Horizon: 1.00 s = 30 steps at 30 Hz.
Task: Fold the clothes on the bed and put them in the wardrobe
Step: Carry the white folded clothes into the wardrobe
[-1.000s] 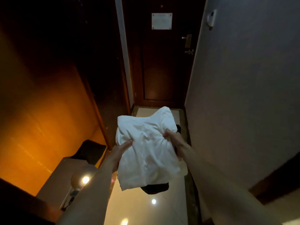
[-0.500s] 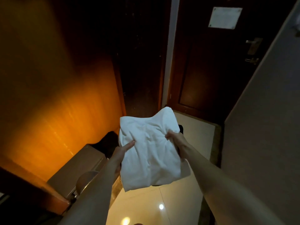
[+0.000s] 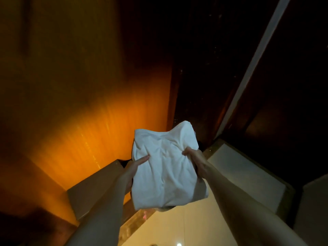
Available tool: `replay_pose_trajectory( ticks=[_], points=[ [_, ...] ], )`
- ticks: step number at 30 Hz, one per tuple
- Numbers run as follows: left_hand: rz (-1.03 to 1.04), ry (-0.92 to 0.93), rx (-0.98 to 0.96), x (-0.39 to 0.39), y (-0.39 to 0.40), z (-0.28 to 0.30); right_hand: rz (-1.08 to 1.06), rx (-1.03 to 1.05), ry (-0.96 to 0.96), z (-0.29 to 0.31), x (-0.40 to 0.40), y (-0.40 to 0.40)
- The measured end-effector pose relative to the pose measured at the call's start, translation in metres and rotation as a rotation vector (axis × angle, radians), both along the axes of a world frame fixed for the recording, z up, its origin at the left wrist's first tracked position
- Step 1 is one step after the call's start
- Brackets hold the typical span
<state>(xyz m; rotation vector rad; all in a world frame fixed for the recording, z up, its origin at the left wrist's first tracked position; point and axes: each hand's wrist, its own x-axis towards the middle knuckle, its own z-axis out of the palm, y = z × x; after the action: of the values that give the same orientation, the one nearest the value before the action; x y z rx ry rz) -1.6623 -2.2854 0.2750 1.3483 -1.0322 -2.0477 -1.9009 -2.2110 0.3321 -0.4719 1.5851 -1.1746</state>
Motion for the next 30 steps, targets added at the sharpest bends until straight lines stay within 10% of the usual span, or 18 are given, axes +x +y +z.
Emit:
replay_pose_trajectory(
  ticks=[30],
  points=[
    [0.716, -0.032, 0.093, -0.074, -0.215, -0.169, 0.504, 0.067, -0.035, -0.186, -0.048, -0.377]
  ],
)
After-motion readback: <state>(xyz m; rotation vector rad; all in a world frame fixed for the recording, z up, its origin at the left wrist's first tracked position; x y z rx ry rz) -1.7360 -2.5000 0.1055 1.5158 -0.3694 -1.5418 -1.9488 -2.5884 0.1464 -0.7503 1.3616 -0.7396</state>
